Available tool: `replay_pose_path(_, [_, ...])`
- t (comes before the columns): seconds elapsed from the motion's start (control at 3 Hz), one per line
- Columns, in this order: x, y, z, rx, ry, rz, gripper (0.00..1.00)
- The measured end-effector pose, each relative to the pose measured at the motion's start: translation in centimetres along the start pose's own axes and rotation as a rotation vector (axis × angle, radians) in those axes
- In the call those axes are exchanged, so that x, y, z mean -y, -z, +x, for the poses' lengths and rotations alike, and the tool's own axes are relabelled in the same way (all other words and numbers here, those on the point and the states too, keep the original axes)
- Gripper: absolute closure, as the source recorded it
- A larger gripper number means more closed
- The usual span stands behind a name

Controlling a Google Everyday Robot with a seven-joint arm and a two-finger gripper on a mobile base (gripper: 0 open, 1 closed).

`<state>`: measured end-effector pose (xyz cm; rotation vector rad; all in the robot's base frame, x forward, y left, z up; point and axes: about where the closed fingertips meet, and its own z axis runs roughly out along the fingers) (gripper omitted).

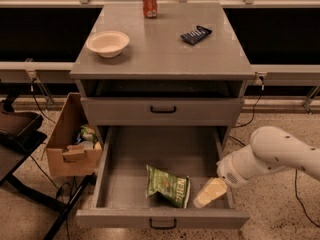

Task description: Place green jalapeno chip bag into middle drawer

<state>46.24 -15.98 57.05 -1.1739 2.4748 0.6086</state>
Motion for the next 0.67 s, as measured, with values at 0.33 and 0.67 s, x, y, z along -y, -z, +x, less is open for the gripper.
replay_pose_path(0.33, [-3.0, 7.8, 1.6, -0.098, -0.013, 0.054, 0.00])
replay_pose_path(0.67, [-4.8, 15.0, 2.2, -0.159, -0.054, 0.209, 0.00])
